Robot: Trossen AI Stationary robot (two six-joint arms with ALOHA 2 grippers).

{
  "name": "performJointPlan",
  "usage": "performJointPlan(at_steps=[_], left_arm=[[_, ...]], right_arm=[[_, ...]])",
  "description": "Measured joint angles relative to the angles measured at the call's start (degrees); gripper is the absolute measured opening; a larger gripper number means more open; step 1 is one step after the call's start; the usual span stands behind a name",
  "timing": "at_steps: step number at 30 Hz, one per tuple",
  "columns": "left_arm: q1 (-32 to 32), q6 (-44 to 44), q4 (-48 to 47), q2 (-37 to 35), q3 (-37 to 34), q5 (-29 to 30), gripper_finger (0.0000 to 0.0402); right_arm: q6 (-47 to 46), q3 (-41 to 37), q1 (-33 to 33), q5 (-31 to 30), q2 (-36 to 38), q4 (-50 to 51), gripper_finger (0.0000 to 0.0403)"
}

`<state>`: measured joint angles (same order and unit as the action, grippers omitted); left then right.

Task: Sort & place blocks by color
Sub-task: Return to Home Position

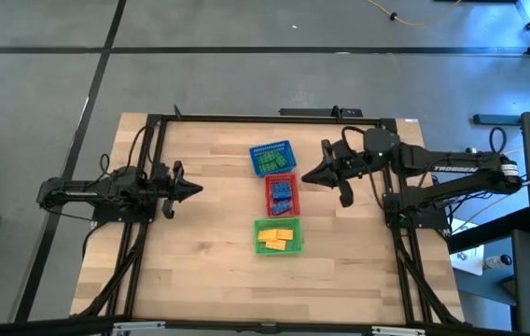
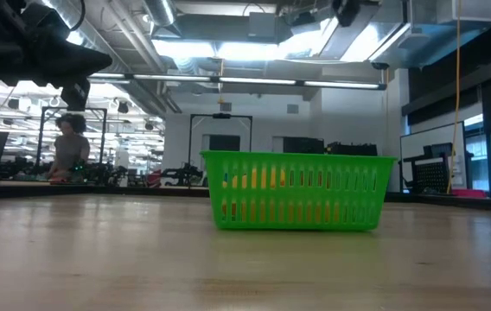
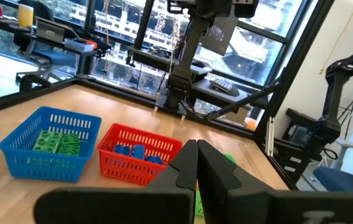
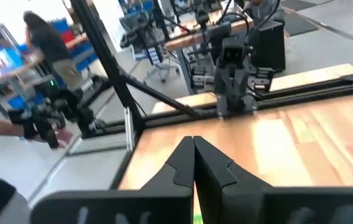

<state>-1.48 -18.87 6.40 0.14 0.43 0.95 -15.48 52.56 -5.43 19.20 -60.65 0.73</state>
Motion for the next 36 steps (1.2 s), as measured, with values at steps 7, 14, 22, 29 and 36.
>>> performJointPlan(at_steps=[7, 14, 22, 29, 36], left_arm=[[0.00, 0.00, 0.01, 0.00, 0.00, 0.00, 0.0000], [0.00, -0.02, 0.03, 0.00, 0.00, 0.00, 0.0000], [0.00, -0.02, 0.05, 0.00, 0.00, 0.00, 0.0000], [0.00, -0.02, 0.05, 0.00, 0.00, 0.00, 0.0000], [0.02, -0.02, 0.05, 0.00, 0.00, 0.00, 0.0000]], right_arm=[[0.66, -7.89, 0.00, -0.03, 12.20, 0.16, 0.0001], [-5.42, -20.48, 1.43, -2.12, 25.58, -5.81, 0.0000], [-4.75, -29.58, 3.39, -6.73, 32.41, -8.44, 0.0000], [-3.82, -38.53, 3.39, -6.80, 39.00, -20.29, 0.0000], [-6.80, -46.07, 3.39, -6.68, 47.93, -22.93, 0.0000]])
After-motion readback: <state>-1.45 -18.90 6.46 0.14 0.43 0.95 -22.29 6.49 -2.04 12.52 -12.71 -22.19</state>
